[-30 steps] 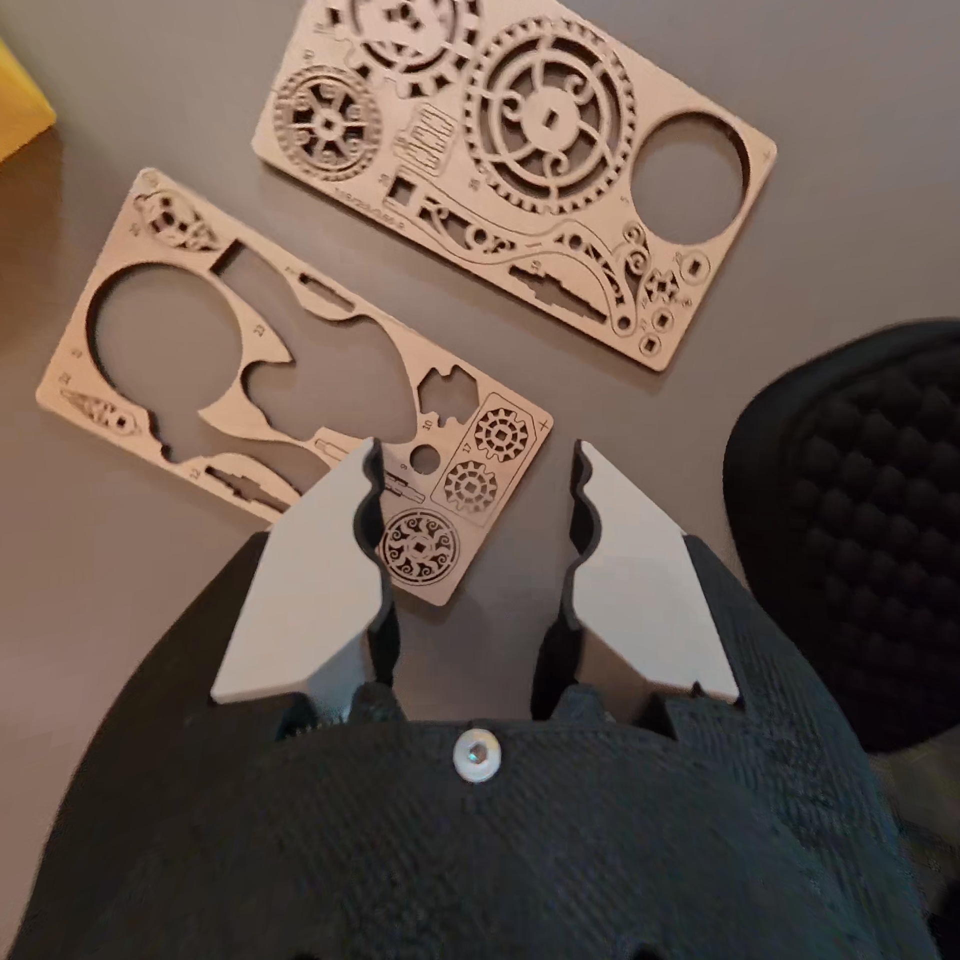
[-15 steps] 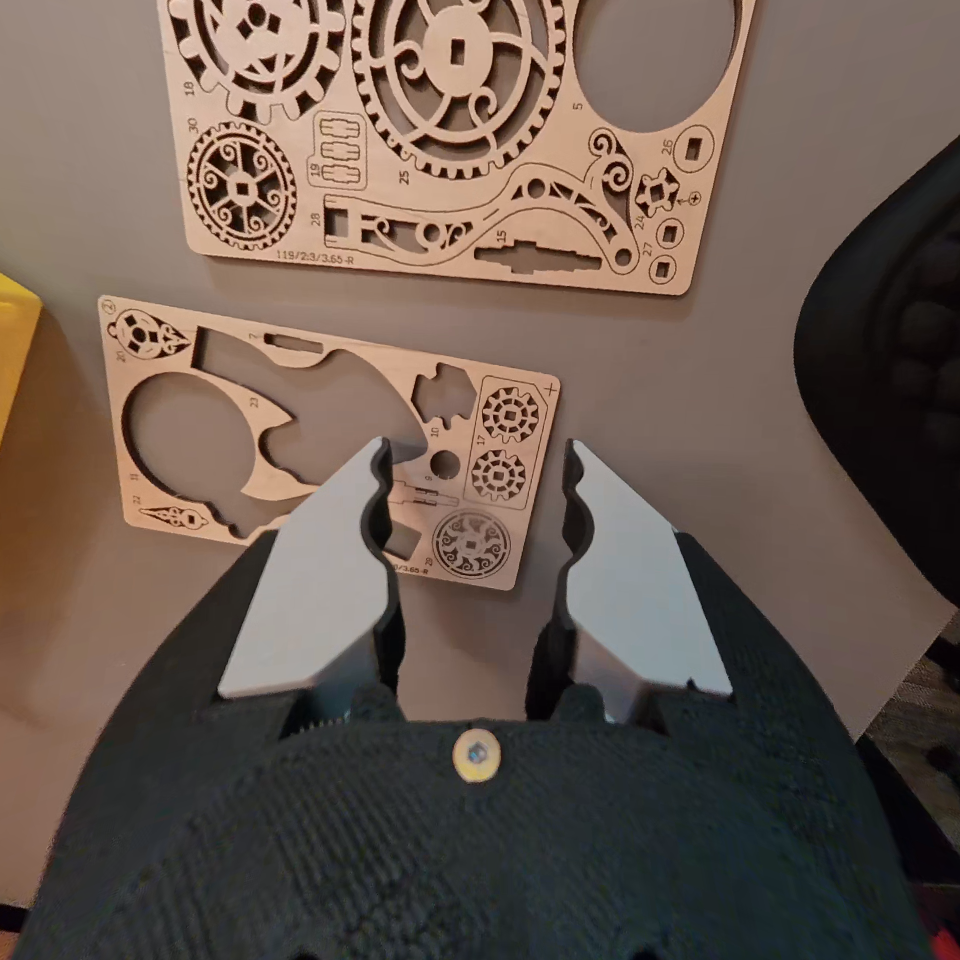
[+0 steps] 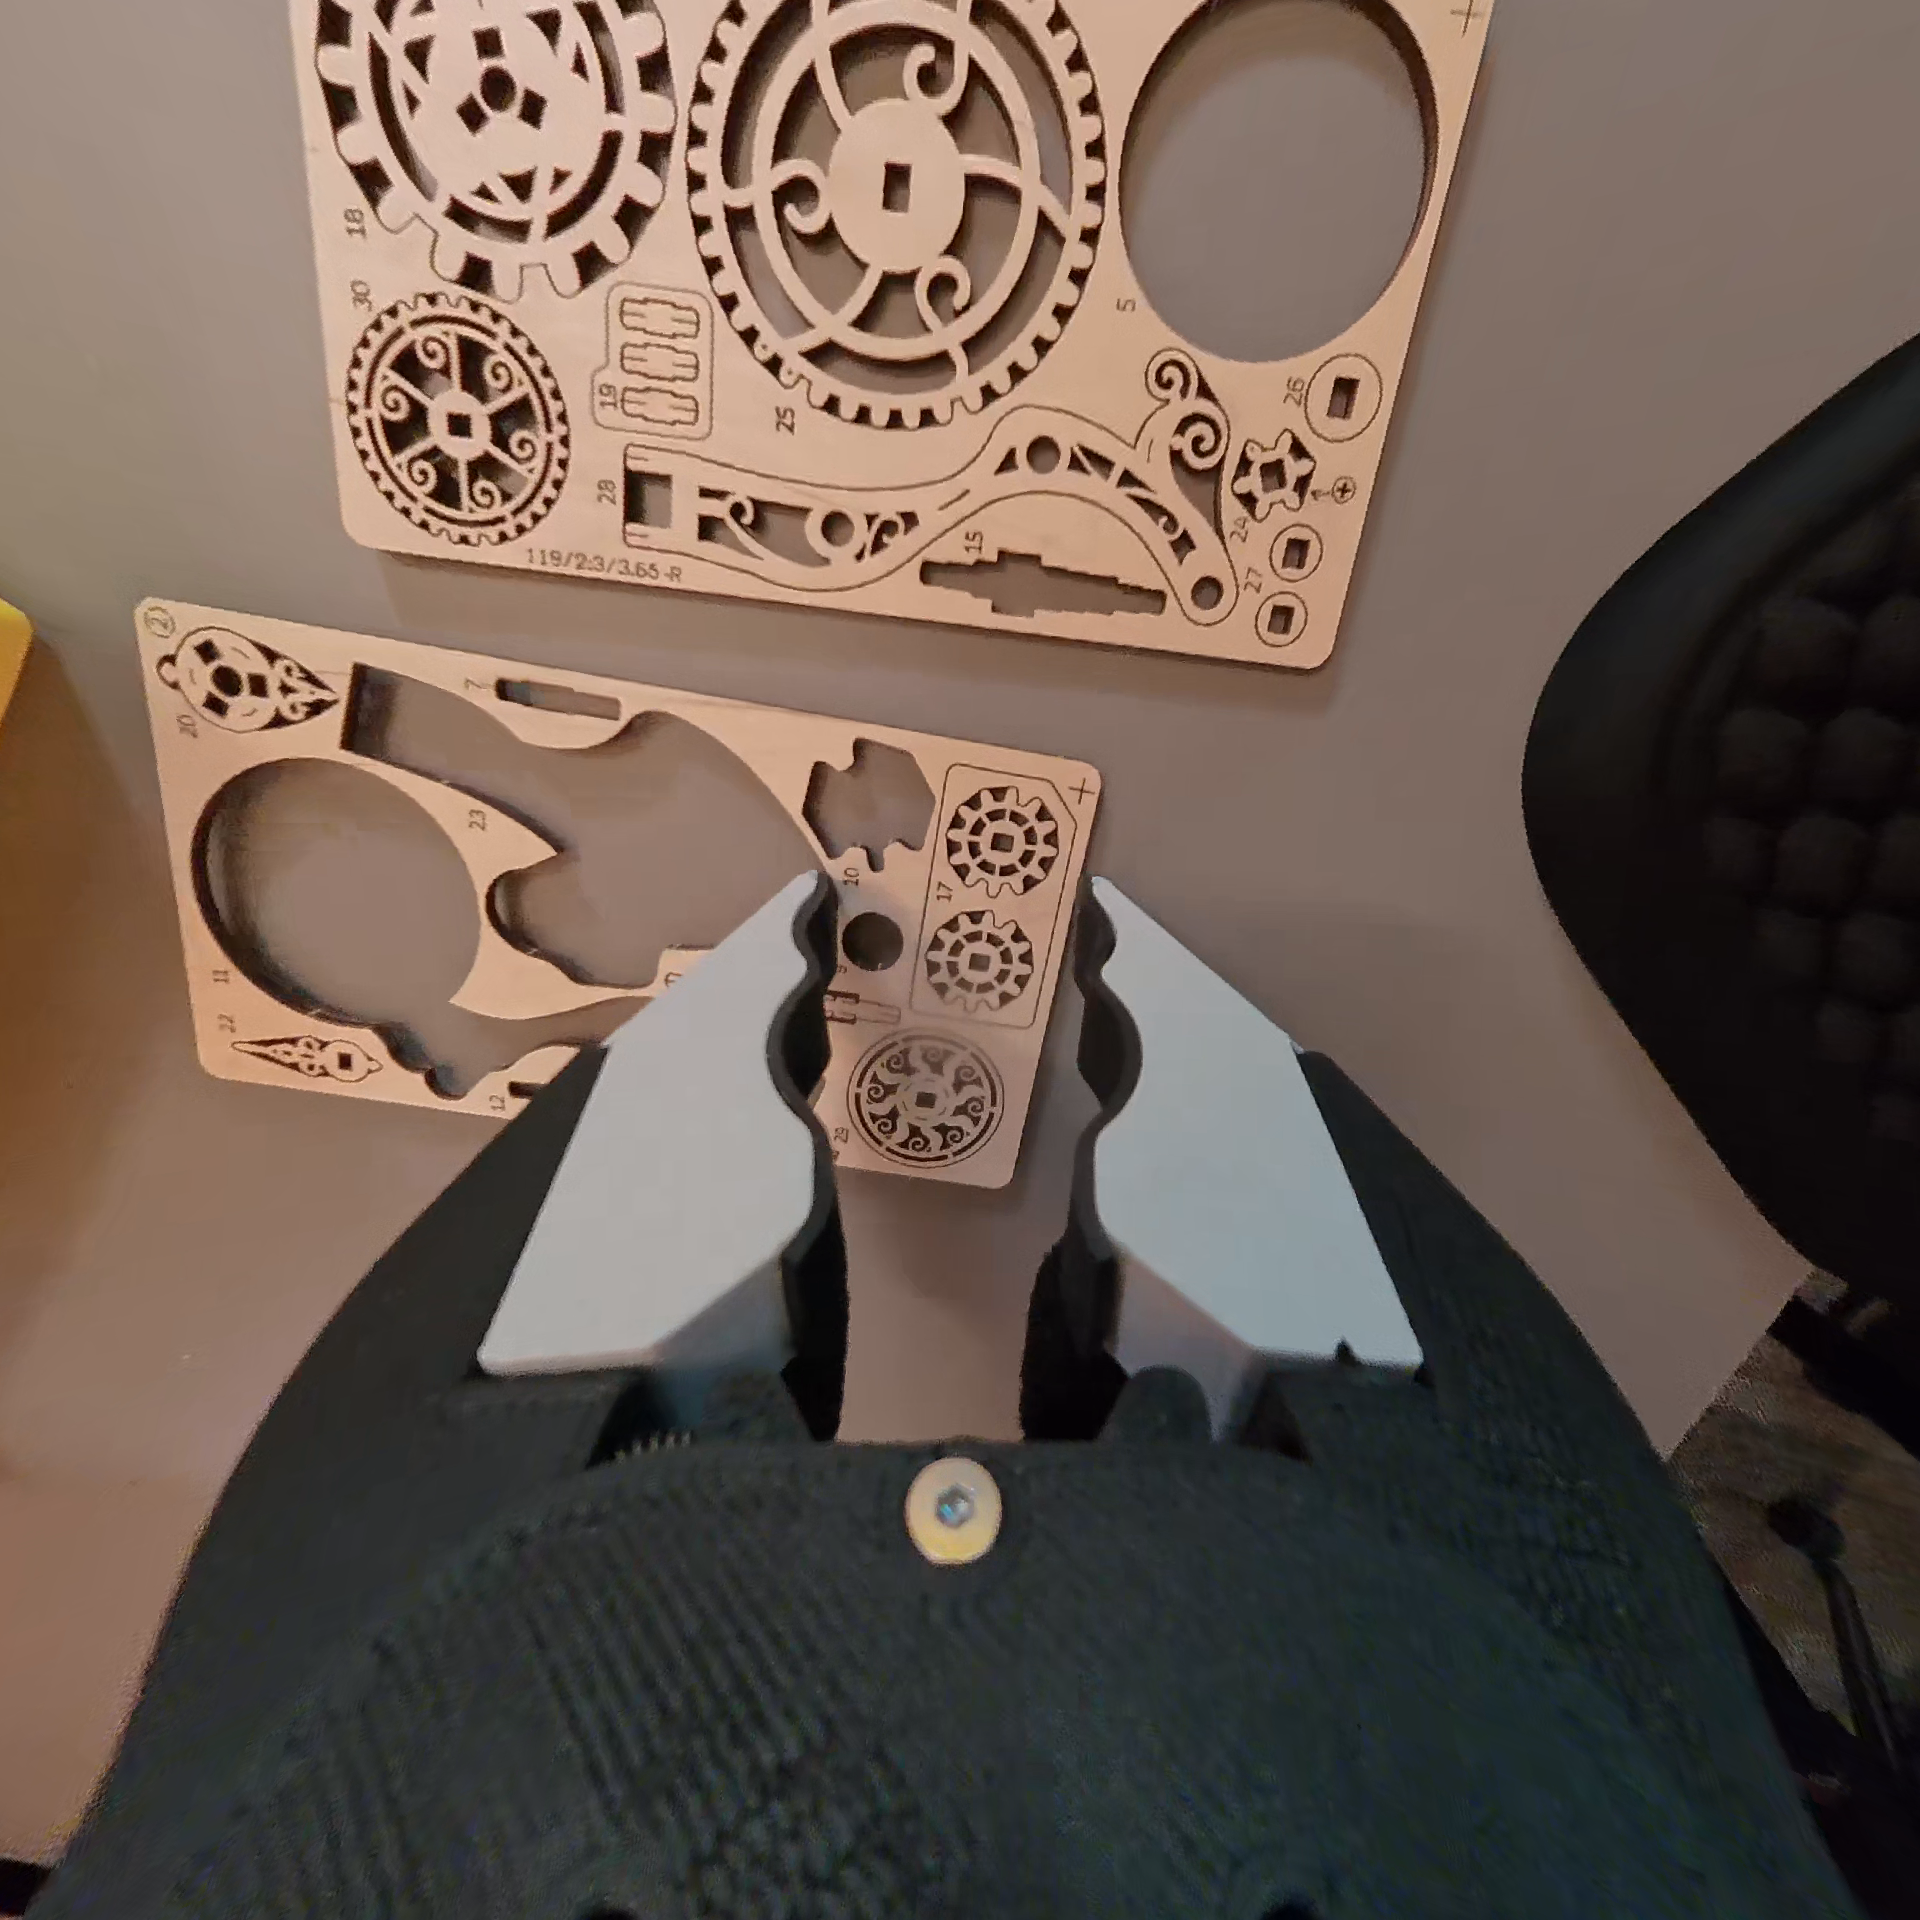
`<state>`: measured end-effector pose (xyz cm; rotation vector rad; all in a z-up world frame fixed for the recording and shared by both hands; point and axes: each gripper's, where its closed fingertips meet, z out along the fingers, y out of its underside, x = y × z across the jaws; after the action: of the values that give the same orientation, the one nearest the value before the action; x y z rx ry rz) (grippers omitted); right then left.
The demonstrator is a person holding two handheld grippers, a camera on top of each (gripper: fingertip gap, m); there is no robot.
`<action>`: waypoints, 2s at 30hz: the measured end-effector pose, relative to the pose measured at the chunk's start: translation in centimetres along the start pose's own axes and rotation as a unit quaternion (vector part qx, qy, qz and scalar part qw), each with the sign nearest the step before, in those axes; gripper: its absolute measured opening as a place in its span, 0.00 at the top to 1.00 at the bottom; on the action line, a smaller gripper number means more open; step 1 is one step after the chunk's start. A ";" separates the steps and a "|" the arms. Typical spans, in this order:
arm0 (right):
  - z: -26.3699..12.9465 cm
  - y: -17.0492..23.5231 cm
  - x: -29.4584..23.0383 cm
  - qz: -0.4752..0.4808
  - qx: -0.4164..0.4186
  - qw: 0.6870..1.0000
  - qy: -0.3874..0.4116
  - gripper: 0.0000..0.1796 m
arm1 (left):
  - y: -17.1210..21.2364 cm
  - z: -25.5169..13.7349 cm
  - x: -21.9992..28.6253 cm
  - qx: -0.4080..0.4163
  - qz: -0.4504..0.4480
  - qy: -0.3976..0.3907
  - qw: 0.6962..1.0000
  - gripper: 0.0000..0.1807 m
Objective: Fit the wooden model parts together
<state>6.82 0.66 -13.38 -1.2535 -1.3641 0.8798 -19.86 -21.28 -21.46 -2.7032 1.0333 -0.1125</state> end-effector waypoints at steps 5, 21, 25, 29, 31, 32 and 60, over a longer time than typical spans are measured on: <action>0.0 -0.3 -0.3 -0.001 0.005 1.000 -0.005 0.88 | -0.3 -0.6 0.7 0.037 -0.021 -0.020 0.999 0.76; 2.5 -4.8 -1.9 0.118 0.012 0.990 -0.079 0.83 | -13.3 -6.5 1.4 0.268 0.015 -0.126 0.955 0.76; 4.3 -7.5 -3.3 0.204 0.027 0.968 -0.141 0.83 | -20.1 -6.3 1.6 0.326 0.052 -0.123 0.936 0.76; 5.8 -8.0 -3.2 0.293 0.038 0.940 -0.169 0.80 | -25.1 -5.3 2.0 0.344 0.087 -0.135 0.925 0.76; 5.9 -7.7 -3.0 0.329 0.042 0.926 -0.179 0.80 | -26.5 -4.6 2.1 0.347 0.096 -0.145 0.922 0.76; 5.9 -7.4 -2.8 0.341 0.042 0.921 -0.183 0.80 | -27.0 -4.2 2.1 0.346 0.101 -0.151 0.920 0.76; 4.3 -7.2 2.1 0.451 0.165 0.844 -0.240 1.00 | -26.3 -8.4 -2.3 0.636 -0.234 0.134 0.723 0.67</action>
<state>1.27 1.89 -6.90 -1.4465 -0.8522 2.1075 -5.94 -2.51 -6.62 -1.5383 0.0718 -0.9336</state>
